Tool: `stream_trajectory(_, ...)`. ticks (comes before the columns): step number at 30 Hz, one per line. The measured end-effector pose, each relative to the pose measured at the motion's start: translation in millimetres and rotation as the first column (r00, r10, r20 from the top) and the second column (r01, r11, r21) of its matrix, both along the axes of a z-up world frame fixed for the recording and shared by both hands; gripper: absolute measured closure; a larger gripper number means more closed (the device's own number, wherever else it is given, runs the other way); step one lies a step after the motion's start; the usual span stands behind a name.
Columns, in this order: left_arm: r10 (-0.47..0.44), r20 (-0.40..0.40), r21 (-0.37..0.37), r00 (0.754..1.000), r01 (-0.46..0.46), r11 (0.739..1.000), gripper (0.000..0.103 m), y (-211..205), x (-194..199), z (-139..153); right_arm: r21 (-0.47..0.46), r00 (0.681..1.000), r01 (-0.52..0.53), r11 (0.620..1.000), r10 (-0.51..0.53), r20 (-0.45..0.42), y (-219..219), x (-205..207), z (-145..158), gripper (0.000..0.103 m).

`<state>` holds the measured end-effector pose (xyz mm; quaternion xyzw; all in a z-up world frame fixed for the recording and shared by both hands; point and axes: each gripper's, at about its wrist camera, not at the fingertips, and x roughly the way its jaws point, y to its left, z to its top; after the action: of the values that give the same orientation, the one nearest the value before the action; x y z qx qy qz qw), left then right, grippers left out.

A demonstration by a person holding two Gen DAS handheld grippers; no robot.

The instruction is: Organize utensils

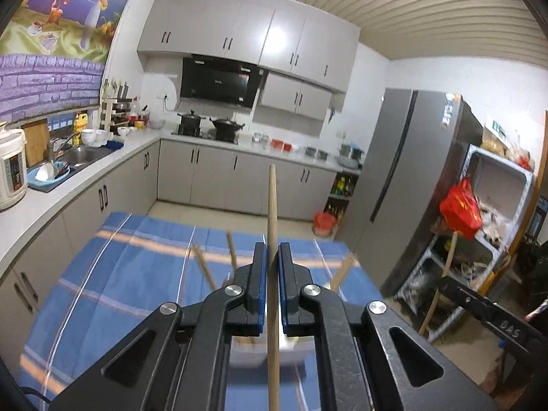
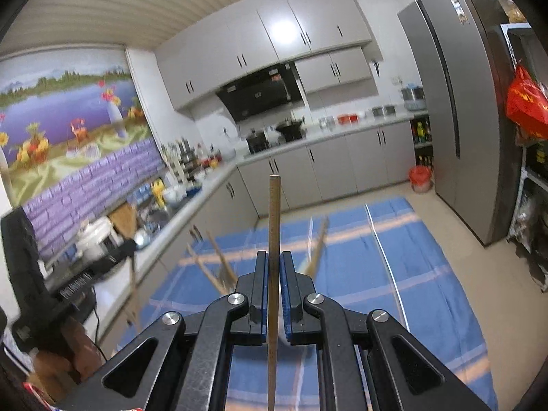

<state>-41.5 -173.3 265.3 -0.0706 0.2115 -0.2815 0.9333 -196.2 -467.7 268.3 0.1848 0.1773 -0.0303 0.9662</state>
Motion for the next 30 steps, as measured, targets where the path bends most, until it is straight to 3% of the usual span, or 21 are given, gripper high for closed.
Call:
stream_trajectory(6, 0.025, -0.012, -0.031, 1.000, -0.025, 0.999, 0.097, -36, 60, -11, -0.074, 0.998, 0.038, 0.997, -0.034, 0.045, 6, 62, 6, 0.096)
stream_trajectory(13, 0.036, 0.000, -0.023, 0.999, -0.036, 0.999, 0.097, -73, 105, -33, -0.082, 0.997, 0.073, 0.994, -0.072, 0.004, -5, 114, -23, 0.096)
stream_trajectory(21, 0.056, 0.058, 0.046, 0.997, -0.059, 0.997, 0.097, -97, 115, -61, -0.046, 0.996, 0.083, 0.995, -0.085, -0.037, -23, 129, -53, 0.096)
stream_trajectory(30, 0.058, 0.023, 0.113, 0.998, -0.061, 0.992, 0.097, -105, 113, -84, -0.039, 0.994, 0.065, 0.997, -0.068, -0.081, -16, 129, -74, 0.096)
